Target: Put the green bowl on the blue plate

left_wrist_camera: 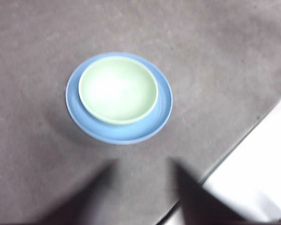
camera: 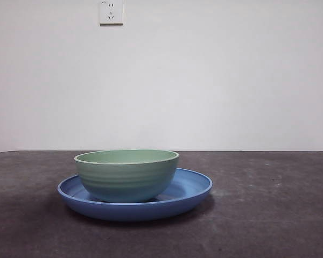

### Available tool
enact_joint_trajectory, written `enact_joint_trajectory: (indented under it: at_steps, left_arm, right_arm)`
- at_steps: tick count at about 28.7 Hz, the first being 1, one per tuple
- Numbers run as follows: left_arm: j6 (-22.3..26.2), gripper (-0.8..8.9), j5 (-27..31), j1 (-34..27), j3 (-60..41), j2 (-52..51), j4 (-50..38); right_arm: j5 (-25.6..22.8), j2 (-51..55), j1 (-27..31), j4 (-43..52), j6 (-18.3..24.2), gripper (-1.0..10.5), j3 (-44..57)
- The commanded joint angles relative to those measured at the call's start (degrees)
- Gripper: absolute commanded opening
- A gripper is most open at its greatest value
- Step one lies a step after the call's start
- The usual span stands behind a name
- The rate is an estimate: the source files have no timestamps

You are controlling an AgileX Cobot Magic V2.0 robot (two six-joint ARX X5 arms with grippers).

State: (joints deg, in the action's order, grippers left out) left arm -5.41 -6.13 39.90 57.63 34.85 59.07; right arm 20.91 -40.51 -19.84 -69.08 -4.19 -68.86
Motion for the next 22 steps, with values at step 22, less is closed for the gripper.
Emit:
enact_joint_trajectory:
  at_steps: [22]
  left_arm:
    - [7.67,0.15,1.18,-10.51,-0.48,-2.91,-3.87]
  right_arm:
    - [0.04,-0.13,-0.28,0.94,0.59,0.2,-0.87]
